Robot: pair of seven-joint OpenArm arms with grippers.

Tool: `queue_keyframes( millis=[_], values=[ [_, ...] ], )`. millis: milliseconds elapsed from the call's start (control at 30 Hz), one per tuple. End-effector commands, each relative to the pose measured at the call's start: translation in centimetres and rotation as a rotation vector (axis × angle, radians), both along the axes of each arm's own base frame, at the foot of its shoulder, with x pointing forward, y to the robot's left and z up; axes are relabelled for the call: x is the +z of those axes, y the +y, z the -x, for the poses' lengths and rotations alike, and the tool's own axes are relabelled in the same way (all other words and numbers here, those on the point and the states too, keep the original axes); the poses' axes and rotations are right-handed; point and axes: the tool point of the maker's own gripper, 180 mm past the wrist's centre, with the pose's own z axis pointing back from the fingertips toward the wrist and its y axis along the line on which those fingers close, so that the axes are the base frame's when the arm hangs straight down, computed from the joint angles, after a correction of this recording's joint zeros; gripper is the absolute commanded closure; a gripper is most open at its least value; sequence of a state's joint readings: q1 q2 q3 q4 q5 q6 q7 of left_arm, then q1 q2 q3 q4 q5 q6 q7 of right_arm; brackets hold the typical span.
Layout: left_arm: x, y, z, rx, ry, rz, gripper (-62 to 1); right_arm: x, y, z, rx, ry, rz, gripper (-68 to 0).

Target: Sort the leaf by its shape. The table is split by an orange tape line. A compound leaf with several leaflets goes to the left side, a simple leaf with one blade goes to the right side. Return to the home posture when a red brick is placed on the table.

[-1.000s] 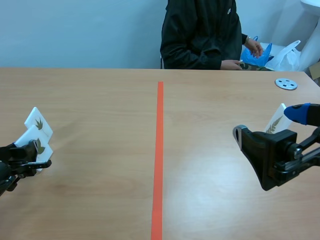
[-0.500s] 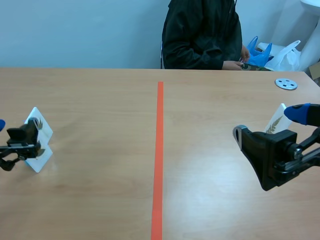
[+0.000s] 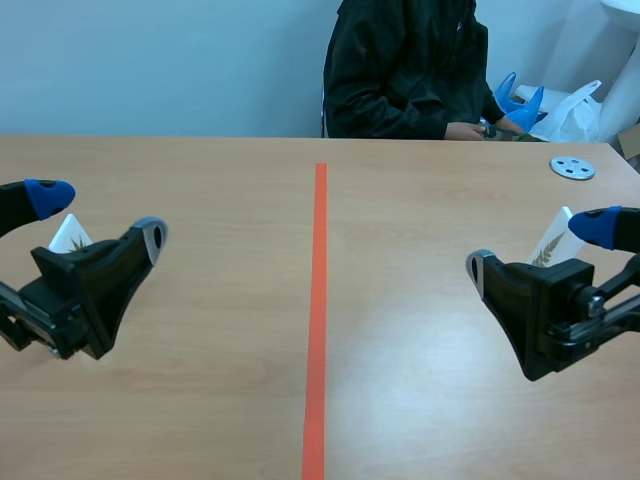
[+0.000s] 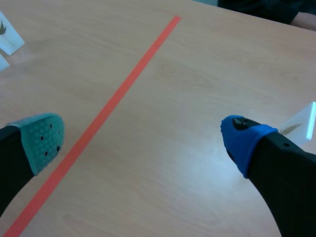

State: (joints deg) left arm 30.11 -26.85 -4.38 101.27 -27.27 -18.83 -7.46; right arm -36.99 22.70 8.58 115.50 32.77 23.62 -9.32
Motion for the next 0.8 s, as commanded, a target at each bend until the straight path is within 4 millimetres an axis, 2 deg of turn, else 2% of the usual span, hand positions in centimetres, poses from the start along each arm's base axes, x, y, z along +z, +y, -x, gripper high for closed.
queue_keyframes(
  millis=[0, 200, 767],
  values=[
    [0.2, -0.5, 0.3, -0.011, 0.018, -0.005, -62.3, 1.0, -0.1, -0.5, 0.002, -0.037, -0.003, -67.9],
    [0.0, -2.3, 2.2, -0.059, 0.097, -0.036, -62.3, 1.0, -0.1, -0.5, 0.003, -0.037, -0.003, -67.9],
    [0.0, -2.4, 2.2, -0.041, 0.098, -0.008, -62.3, 1.1, -0.1, -0.5, 0.002, -0.045, -0.007, -67.9]
  ],
)
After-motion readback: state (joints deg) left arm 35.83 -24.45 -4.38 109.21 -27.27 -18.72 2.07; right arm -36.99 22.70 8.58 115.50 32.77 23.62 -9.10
